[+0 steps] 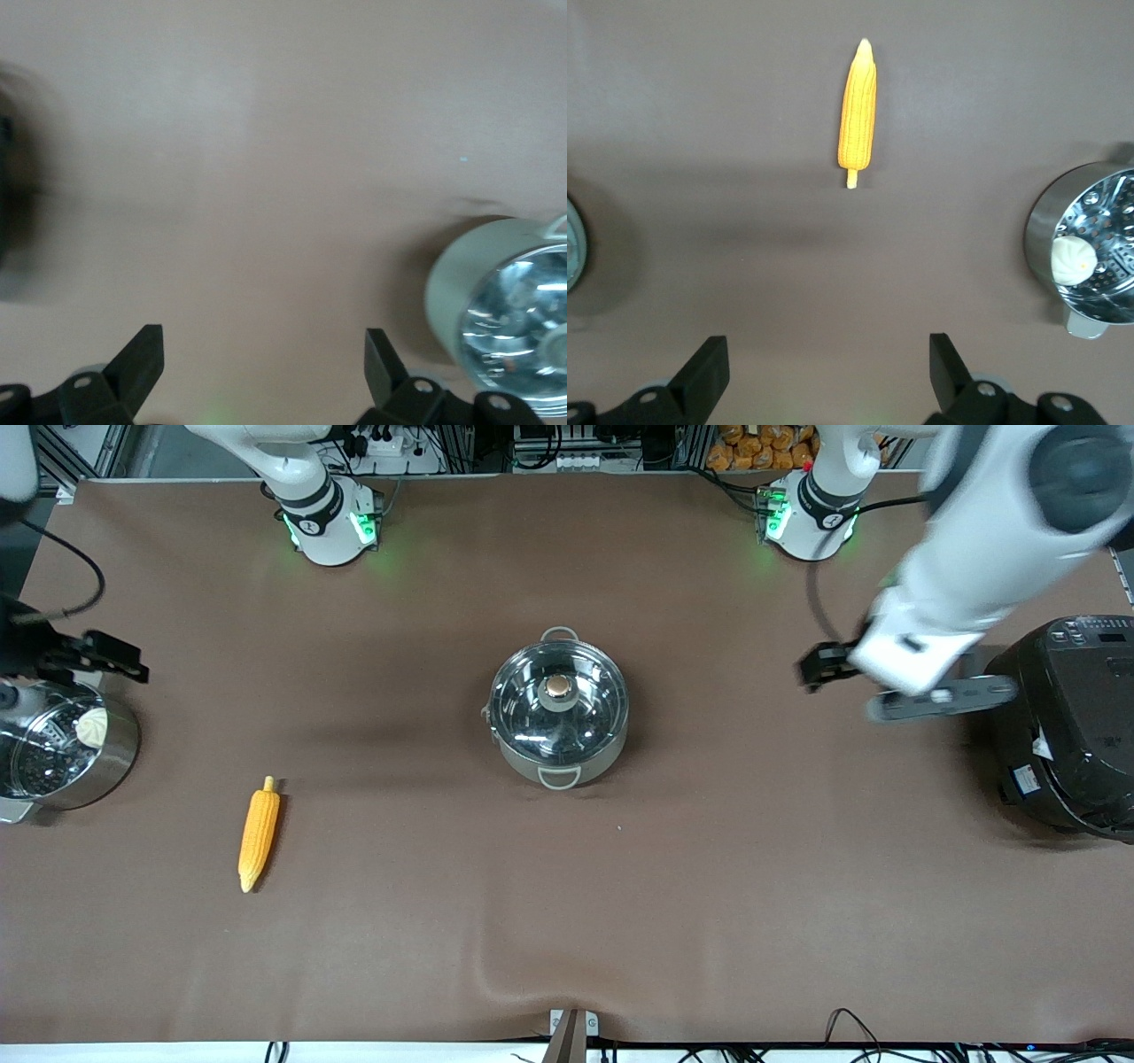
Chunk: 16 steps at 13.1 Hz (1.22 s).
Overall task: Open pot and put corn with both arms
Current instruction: 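Reach the left gripper to the lid knob while the right gripper reaches the corn, then grasp the lid knob with the left gripper while the right gripper grasps the corn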
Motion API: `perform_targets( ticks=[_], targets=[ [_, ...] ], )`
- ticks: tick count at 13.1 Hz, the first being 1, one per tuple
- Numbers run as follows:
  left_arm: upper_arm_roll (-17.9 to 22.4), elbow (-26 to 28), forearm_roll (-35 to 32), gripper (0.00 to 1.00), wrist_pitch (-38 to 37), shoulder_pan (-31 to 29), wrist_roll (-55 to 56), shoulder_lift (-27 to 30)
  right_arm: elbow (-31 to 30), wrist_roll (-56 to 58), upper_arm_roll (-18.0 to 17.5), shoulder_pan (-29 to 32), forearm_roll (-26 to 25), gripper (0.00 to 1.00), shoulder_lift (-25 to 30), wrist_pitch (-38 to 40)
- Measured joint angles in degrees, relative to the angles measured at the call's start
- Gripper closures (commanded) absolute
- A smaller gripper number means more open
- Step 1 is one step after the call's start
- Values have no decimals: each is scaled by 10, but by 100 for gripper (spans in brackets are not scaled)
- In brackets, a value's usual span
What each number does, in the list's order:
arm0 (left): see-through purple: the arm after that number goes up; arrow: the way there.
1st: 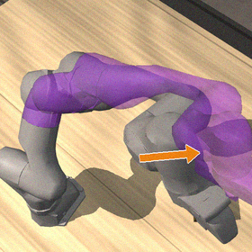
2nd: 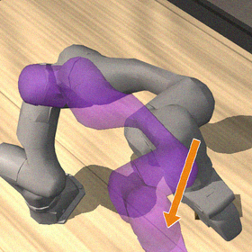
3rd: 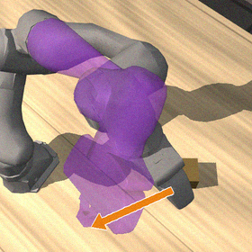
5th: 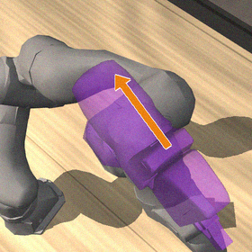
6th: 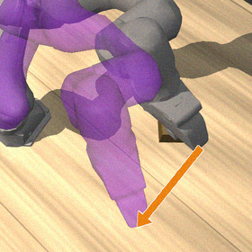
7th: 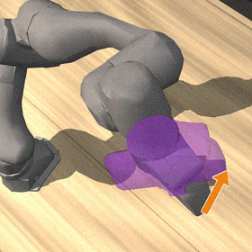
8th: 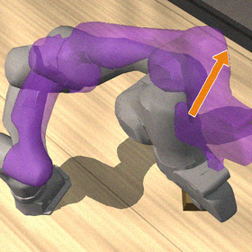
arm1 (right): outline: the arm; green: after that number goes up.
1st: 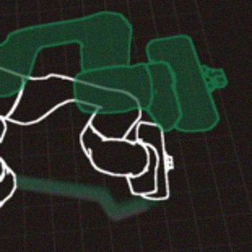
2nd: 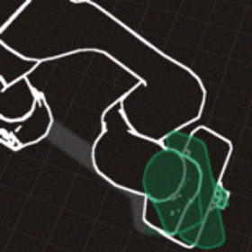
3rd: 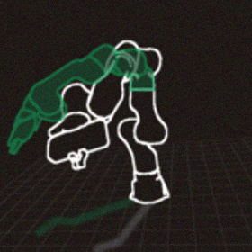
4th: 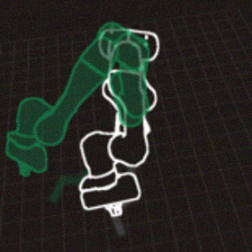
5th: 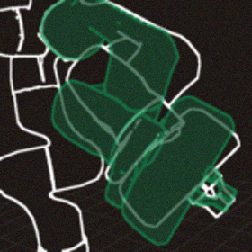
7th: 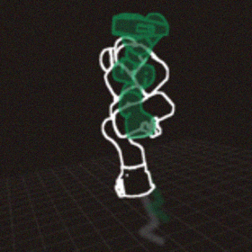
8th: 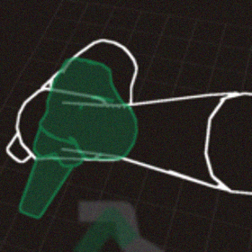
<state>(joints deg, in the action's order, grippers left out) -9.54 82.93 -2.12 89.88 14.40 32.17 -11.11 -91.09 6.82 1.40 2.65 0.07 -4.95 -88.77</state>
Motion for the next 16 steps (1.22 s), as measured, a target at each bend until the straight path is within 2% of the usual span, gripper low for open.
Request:
perform_targets(
  ticks=[4,7,16],
  targets=[
    [-2,-4,1,0,71,107,139,-56,-22,-1,1,1,0,0,-66,-77],
    [-1,-4,1,0,114,164,215,-97,-27,-4,2,8,0,0,-127,-121],
    [0,-6,1,0,247,253,344,-199,-28,-4,-1,13,0,0,-286,-309]
  ],
)
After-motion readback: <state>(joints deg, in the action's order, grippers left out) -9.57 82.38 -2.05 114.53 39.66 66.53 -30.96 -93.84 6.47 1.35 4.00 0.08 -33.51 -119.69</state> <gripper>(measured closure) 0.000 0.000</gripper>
